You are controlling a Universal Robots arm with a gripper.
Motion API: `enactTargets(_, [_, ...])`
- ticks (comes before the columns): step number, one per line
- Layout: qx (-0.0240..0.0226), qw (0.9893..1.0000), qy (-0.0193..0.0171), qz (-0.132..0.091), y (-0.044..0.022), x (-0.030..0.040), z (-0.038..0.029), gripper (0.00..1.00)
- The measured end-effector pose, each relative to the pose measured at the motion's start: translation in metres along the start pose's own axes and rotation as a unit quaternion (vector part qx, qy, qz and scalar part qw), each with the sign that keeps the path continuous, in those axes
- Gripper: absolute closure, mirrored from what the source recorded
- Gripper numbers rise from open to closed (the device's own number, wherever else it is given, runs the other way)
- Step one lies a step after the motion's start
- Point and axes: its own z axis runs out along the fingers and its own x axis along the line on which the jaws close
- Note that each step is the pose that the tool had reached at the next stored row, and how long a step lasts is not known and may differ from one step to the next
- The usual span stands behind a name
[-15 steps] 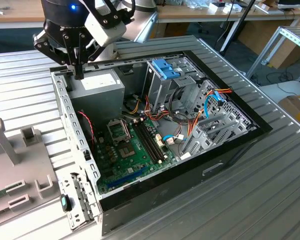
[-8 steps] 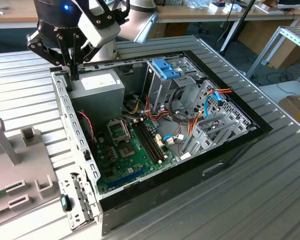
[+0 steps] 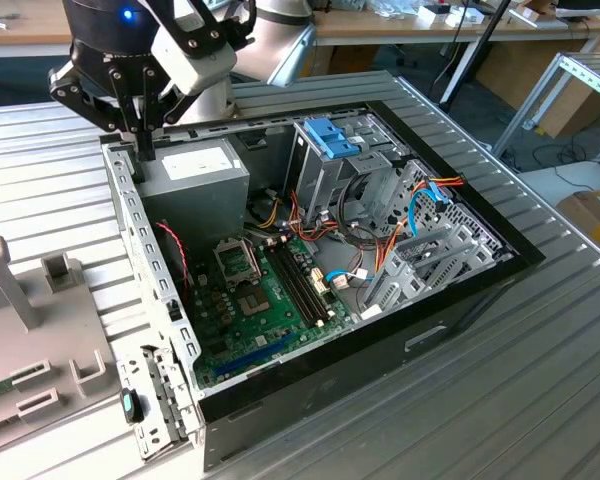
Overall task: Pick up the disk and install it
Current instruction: 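Reach for the disk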
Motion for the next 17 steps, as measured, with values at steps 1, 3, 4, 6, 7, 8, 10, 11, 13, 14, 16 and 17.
enactTargets(1, [0.0,1.0,0.0,0.0,-0.0001,0.0009,0.0,0.89])
enactTargets(3, [0.0,1.0,0.0,0.0,-0.0001,0.0023,0.0,0.89])
enactTargets(4, [0.0,1.0,0.0,0.0,-0.0001,0.0024,0.0,0.89])
enactTargets(6, [0.0,1.0,0.0,0.0,-0.0002,0.0026,-0.0001,0.89])
enactTargets(7, [0.0,1.0,0.0,0.0,-0.0002,0.0025,-0.0001,0.89])
enactTargets(8, [0.0,1.0,0.0,0.0,-0.0002,0.0026,-0.0001,0.89])
enactTargets(10, [0.0,1.0,0.0,0.0,-0.0002,0.0026,-0.0001,0.89])
enactTargets(11, [0.0,1.0,0.0,0.0,-0.0002,0.0026,0.0,0.89])
enactTargets(13, [0.0,1.0,0.0,0.0,-0.0004,0.0054,-0.0001,0.89])
enactTargets(14, [0.0,1.0,0.0,0.0,-0.0005,0.0064,-0.0002,0.89])
enactTargets(16, [0.0,1.0,0.0,0.0,-0.0005,0.0069,-0.0002,0.89])
enactTargets(17, [0.0,1.0,0.0,0.0,-0.0005,0.0073,-0.0002,0.89])
